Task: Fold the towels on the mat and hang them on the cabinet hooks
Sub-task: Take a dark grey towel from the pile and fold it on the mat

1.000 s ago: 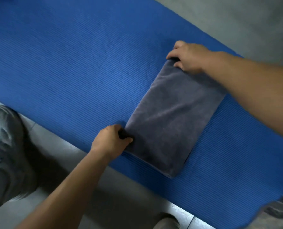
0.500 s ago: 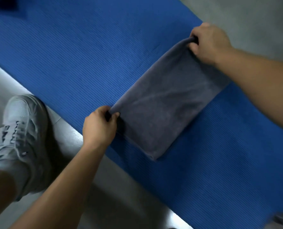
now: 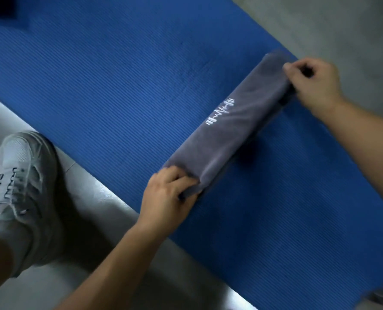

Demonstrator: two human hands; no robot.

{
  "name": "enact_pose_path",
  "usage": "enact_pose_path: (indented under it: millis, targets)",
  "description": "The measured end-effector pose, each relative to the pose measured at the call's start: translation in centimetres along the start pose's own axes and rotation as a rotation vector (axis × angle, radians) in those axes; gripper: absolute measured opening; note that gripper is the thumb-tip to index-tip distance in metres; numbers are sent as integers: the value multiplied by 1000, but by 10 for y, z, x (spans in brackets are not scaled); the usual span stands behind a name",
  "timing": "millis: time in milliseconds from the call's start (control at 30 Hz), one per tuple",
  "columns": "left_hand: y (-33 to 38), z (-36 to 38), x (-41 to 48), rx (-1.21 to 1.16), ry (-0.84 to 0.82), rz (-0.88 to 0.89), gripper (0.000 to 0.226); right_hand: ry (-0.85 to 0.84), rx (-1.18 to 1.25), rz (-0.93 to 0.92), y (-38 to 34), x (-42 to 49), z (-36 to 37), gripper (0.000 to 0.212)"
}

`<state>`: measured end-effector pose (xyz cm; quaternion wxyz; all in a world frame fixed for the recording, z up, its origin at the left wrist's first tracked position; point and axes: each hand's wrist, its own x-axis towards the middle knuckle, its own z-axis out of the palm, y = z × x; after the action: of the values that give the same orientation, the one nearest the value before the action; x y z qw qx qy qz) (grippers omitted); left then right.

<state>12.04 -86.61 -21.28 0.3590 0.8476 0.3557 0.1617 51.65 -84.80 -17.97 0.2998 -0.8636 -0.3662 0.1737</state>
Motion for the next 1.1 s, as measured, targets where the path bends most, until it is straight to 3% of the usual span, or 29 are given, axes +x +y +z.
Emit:
enact_pose_path:
  millis: [133,267,367,467,533,633,767,967,1100]
  targets:
    - [-2,16,-15,146,-97,-19,23,-27,-61,23,33,-10,7,34]
    - [10,13,-8,231,-120,-79,36,-107,-231,-101,43,-17,15,33]
    - [22,7,5,264,-51,-72,36,-96,-349,-108,39,-23,15,47]
    - [26,8,25,302,2,-41,33,-59,-522,-60,22,-34,23,44]
    - [29,19,39,362,-88,-94,55,-69,-516,-237,3,-46,39,53]
    - [32,43,43,460,-218,-169,75,-231,-491,-414,-17,-63,73,67]
    - [26,59,31,568,-233,-204,79,-382,-657,-427,-11,-73,92,73]
    - [28,63,20,579,-222,-301,85,-282,-742,-285,16,-32,69,75]
    - [29,64,16,578,-228,-328,86,-250,-675,-250,22,-21,72,74]
